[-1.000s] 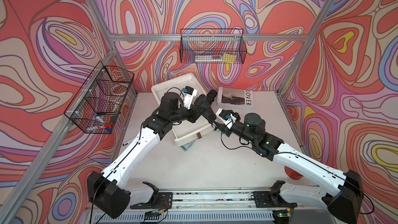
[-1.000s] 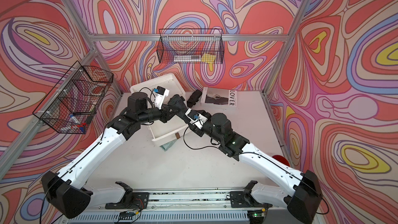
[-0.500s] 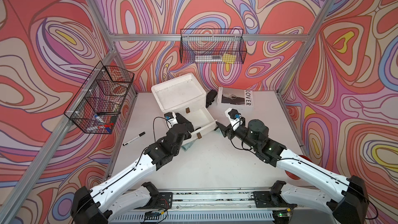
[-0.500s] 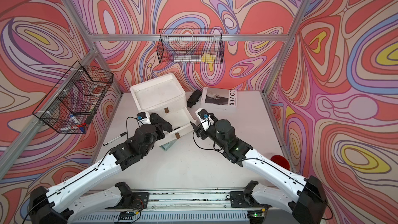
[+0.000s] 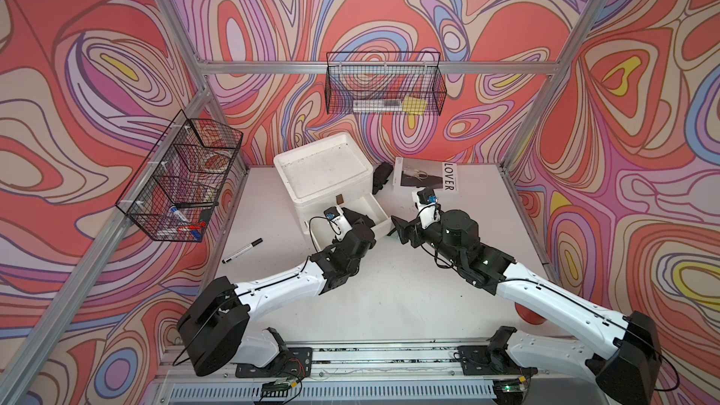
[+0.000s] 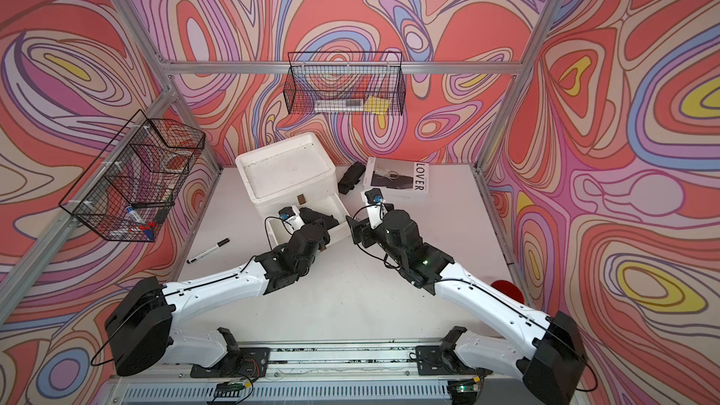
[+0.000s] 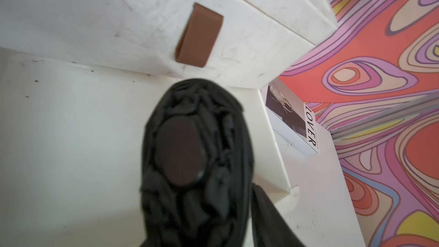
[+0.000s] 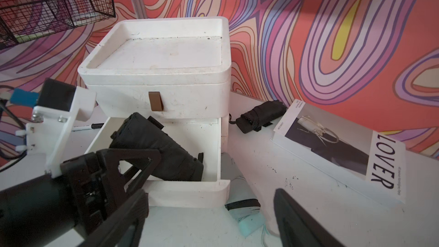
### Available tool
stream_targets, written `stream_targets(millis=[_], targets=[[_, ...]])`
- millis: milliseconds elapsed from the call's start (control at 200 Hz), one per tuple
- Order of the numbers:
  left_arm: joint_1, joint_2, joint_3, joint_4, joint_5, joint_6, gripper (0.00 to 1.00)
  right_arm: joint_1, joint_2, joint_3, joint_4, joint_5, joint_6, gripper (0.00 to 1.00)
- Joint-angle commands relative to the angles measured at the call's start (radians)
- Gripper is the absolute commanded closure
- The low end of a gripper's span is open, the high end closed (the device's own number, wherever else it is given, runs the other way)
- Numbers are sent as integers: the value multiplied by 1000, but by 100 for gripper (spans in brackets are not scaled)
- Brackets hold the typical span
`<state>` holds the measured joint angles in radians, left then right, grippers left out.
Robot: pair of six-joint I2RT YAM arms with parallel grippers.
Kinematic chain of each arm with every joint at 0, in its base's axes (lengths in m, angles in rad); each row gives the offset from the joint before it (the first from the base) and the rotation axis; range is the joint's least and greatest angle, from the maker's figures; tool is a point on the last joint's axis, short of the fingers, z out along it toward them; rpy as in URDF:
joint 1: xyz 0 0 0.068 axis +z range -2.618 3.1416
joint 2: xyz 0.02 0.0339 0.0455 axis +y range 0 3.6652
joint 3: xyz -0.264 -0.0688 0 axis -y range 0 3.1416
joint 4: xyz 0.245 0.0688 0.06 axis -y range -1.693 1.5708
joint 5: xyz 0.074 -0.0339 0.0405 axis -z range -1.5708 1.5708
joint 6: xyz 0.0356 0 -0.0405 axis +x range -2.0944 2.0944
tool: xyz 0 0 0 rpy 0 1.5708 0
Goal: Place the umbrella in the drawer by color
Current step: Place the umbrella in the drawer.
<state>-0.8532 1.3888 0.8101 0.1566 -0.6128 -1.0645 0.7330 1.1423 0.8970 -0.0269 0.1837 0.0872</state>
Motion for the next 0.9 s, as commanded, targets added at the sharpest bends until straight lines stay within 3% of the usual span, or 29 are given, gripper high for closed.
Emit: stream_targets(millis=[0,170,280,426,626,736,896], targets=[[-12,-42,17,41,73,-14,36,-50,51,55,-84,-5,106,8],[-12,-176,29,-170,67,30,14,-214,209,145,-74,-181,274,8],[-12,-267,59,-325,55,103,1,-262,338,214,-35,-240,340,8],[-12,-374,123,-505,55,246,1,-277,507,312,23,-232,452,9],[-12,-539,200,-644,60,551,1,-304,766,500,54,-192,581,10],[-12,-630,197,-695,37,687,1,-336,906,643,-11,-205,692,11],[-12,-737,146,-738,-57,789,1,-358,1085,817,-58,-246,789,15]])
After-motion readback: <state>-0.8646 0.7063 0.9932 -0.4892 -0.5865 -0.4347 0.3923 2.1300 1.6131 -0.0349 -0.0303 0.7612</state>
